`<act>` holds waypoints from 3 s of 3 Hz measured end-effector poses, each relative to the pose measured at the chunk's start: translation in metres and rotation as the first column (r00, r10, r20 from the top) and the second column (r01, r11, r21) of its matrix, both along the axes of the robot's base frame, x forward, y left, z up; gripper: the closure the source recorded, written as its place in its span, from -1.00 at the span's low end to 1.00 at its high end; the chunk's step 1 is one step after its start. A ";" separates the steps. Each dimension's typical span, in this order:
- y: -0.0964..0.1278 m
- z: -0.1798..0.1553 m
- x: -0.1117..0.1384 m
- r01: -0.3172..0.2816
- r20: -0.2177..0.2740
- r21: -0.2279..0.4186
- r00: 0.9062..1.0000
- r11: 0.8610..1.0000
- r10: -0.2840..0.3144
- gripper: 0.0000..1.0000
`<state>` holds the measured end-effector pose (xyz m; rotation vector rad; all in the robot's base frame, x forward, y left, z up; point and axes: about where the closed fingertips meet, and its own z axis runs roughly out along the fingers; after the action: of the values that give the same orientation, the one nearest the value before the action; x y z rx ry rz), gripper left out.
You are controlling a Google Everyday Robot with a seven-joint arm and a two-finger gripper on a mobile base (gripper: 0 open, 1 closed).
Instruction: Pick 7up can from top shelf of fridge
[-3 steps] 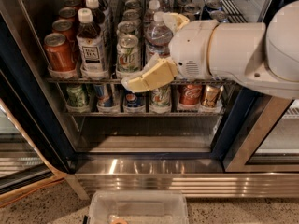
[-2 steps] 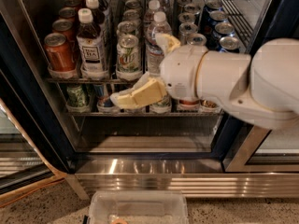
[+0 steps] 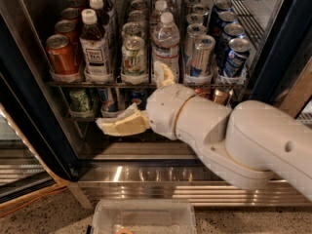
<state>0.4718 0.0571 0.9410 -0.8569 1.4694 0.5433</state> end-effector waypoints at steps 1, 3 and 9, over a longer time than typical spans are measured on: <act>0.008 -0.004 0.004 0.075 0.070 -0.023 0.995 0.997 -0.073 -1.00; 0.050 0.002 -0.005 0.115 0.156 0.009 0.981 0.993 -0.115 -1.00; 0.211 -0.053 -0.126 -0.050 0.272 0.232 0.962 0.972 -0.016 -1.00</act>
Offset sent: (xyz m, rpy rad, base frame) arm 0.0456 0.0020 -0.0404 -0.1384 -0.1155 -0.4438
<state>0.3456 0.2686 0.8879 -0.7239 1.1218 0.5763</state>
